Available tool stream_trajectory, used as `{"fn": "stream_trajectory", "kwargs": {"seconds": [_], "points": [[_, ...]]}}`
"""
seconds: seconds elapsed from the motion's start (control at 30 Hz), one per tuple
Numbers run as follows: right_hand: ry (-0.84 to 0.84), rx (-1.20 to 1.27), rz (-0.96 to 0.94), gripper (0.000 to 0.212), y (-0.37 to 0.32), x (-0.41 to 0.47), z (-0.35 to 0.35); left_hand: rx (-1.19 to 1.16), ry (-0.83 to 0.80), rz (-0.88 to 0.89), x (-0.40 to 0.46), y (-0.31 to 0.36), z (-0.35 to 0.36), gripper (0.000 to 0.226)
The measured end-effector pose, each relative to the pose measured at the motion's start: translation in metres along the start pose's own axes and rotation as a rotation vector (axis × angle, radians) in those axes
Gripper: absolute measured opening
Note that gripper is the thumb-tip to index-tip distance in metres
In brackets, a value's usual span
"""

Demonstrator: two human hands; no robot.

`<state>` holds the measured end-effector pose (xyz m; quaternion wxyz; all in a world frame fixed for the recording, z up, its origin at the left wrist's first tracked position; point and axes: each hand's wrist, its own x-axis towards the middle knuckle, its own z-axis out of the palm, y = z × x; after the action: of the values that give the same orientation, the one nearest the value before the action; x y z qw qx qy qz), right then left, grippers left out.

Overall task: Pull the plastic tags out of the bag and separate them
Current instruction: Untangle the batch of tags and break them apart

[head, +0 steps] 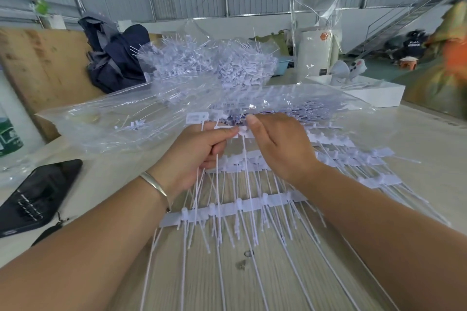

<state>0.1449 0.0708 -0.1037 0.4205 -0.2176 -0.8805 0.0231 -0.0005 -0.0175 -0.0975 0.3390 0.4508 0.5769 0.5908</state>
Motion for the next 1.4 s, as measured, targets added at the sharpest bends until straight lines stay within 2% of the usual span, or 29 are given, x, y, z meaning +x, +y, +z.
{"fn": "stream_trajectory", "kwargs": {"seconds": [0.13, 0.23, 0.37, 0.47, 0.57, 0.73, 0.8, 0.87, 0.93, 1.03, 1.13, 1.3, 1.4], "points": [[-0.044, 0.029, 0.097, 0.048, 0.002, 0.001, 0.004, 0.049, -0.014, 0.018, -0.001, 0.003, -0.002, 0.017], [-0.056, 0.045, 0.181, 0.048, 0.003, 0.002, 0.003, 0.108, -0.044, 0.046, -0.002, 0.004, -0.001, 0.014], [-0.102, 0.027, 0.148, 0.047, 0.003, 0.002, -0.001, 0.269, -0.094, 0.057, -0.005, 0.007, -0.001, 0.014], [-0.2, -0.013, 0.098, 0.047, 0.005, 0.001, 0.001, 0.511, -0.118, 0.112, -0.007, 0.01, 0.001, 0.017], [-0.23, -0.099, 0.124, 0.046, 0.007, 0.0, 0.007, 0.801, -0.025, 0.257, -0.006, 0.008, 0.008, 0.032], [-0.209, -0.163, 0.215, 0.046, 0.008, 0.004, 0.011, 0.983, 0.179, 0.378, -0.004, -0.001, 0.021, 0.035], [-0.222, -0.213, 0.207, 0.047, 0.009, 0.003, 0.008, 1.141, 0.289, 0.382, -0.001, -0.004, 0.019, 0.03], [-0.208, -0.227, 0.176, 0.048, 0.009, 0.0, 0.003, 1.233, 0.388, 0.284, 0.002, -0.005, 0.003, 0.031], [-0.129, -0.178, 0.159, 0.049, 0.008, -0.001, -0.003, 1.164, 0.381, 0.171, 0.004, -0.007, -0.012, 0.034], [-0.023, -0.043, 0.164, 0.037, 0.004, 0.0, -0.007, 0.709, 0.3, 0.118, 0.008, -0.007, -0.013, 0.032], [-0.055, 0.065, 0.143, 0.028, 0.004, -0.001, -0.005, 0.326, 0.164, 0.058, 0.007, -0.002, 0.0, 0.036], [-0.042, 0.072, 0.107, 0.023, 0.005, -0.002, -0.003, 0.119, -0.073, -0.103, -0.002, 0.002, 0.002, 0.04], [-0.026, 0.066, 0.119, 0.022, 0.006, -0.001, -0.003, -0.062, -0.103, -0.205, 0.0, 0.005, -0.002, 0.036]]}}
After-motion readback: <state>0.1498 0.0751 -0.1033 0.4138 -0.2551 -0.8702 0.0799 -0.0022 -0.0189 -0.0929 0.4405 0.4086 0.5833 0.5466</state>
